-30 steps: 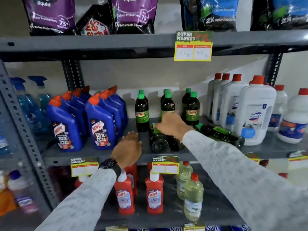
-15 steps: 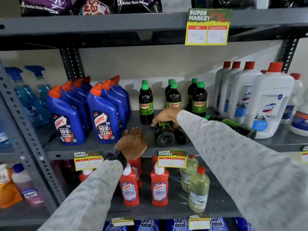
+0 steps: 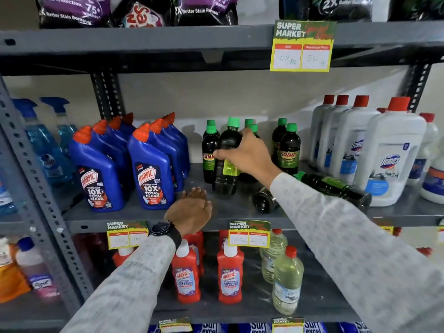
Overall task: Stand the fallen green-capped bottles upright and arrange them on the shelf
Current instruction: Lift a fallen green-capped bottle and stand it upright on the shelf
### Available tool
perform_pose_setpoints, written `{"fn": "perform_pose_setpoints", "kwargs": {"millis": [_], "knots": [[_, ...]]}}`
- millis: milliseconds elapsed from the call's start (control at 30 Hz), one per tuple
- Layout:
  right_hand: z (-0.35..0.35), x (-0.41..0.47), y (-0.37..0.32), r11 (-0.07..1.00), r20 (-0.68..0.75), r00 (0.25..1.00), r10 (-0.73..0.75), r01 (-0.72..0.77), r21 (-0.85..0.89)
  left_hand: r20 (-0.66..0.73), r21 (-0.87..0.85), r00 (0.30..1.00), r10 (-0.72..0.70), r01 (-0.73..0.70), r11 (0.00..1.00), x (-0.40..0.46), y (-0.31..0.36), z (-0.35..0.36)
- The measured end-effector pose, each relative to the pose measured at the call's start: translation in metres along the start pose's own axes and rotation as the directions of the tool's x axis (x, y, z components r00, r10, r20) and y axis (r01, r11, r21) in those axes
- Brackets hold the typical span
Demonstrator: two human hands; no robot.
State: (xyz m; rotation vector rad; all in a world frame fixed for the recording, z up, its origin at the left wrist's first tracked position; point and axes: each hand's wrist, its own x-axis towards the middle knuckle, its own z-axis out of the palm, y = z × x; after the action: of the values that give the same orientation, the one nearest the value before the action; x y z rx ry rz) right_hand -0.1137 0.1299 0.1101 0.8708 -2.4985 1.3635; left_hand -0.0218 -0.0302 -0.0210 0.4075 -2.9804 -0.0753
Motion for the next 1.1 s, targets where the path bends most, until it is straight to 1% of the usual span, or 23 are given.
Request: {"fn": "perform_pose_setpoints", "kwargs": {"millis": [67, 167, 267, 367, 533, 567, 667, 733, 800, 833, 900, 1000, 1033, 1100], "knots": [[0.010, -0.007, 0.010, 0.994, -0.031, 0.996, -0.086, 0.084, -0.070, -0.044, -0.026, 0.999, -0.011, 0.010, 1.000, 0.000, 0.000, 0.000], [0.024, -0.015, 0.025, 0.980, -0.050, 0.988, -0.146, 0.138, -0.142, -0.007, -0.039, 1.000, -0.013, 0.012, 0.999, -0.002, 0.002, -0.003], [0.027, -0.019, 0.032, 0.983, -0.064, 0.988, -0.138, 0.130, -0.128, 0.031, -0.049, 0.999, -0.014, 0.015, 0.999, -0.003, 0.004, -0.008], [0.026, -0.019, 0.034, 0.985, -0.057, 0.990, -0.130, 0.122, -0.122, 0.034, -0.043, 0.999, -0.013, 0.014, 0.999, -0.004, 0.006, -0.009], [0.016, -0.018, 0.031, 0.988, 0.049, 0.992, -0.116, 0.120, -0.096, 0.014, -0.049, 1.000, 0.000, 0.001, 0.999, -0.004, 0.004, -0.007], [0.009, -0.015, 0.027, 0.991, 0.057, 0.992, -0.115, 0.118, -0.056, -0.003, -0.046, 1.000, 0.006, -0.006, 0.999, -0.004, 0.003, -0.005], [-0.011, 0.003, 0.016, 0.975, 0.050, 0.993, -0.107, 0.095, 0.203, -0.029, -0.040, 1.000, -0.004, 0.003, 0.999, -0.002, 0.002, -0.001], [-0.021, 0.016, 0.011, 0.941, 0.139, 0.982, -0.127, 0.075, 0.330, -0.008, -0.034, 1.000, -0.017, 0.017, 0.999, 0.000, 0.002, 0.001], [-0.027, 0.024, 0.008, 0.932, 0.240, 0.960, -0.146, 0.052, 0.359, 0.003, -0.010, 1.000, -0.016, 0.016, 1.000, 0.001, 0.002, 0.001], [-0.028, 0.025, 0.008, 0.941, 0.259, 0.953, -0.158, 0.066, 0.332, 0.003, 0.001, 1.000, -0.015, 0.015, 1.000, 0.001, 0.002, 0.001], [-0.027, 0.027, 0.011, 0.956, 0.236, 0.955, -0.179, 0.112, 0.270, 0.010, 0.031, 1.000, -0.015, 0.015, 0.999, 0.002, 0.000, 0.002], [-0.021, 0.031, 0.017, 0.955, 0.161, 0.969, -0.186, 0.140, 0.262, 0.020, 0.080, 1.000, -0.008, 0.006, 0.997, 0.005, -0.003, 0.006], [-0.019, 0.031, 0.017, 0.959, 0.123, 0.976, -0.182, 0.149, 0.240, 0.016, 0.071, 1.000, -0.012, 0.011, 0.997, 0.006, -0.003, 0.006], [-0.018, 0.032, 0.016, 0.970, 0.035, 0.985, -0.168, 0.159, 0.182, 0.004, -0.007, 0.999, -0.049, 0.049, 0.999, 0.004, 0.001, 0.004]]}}
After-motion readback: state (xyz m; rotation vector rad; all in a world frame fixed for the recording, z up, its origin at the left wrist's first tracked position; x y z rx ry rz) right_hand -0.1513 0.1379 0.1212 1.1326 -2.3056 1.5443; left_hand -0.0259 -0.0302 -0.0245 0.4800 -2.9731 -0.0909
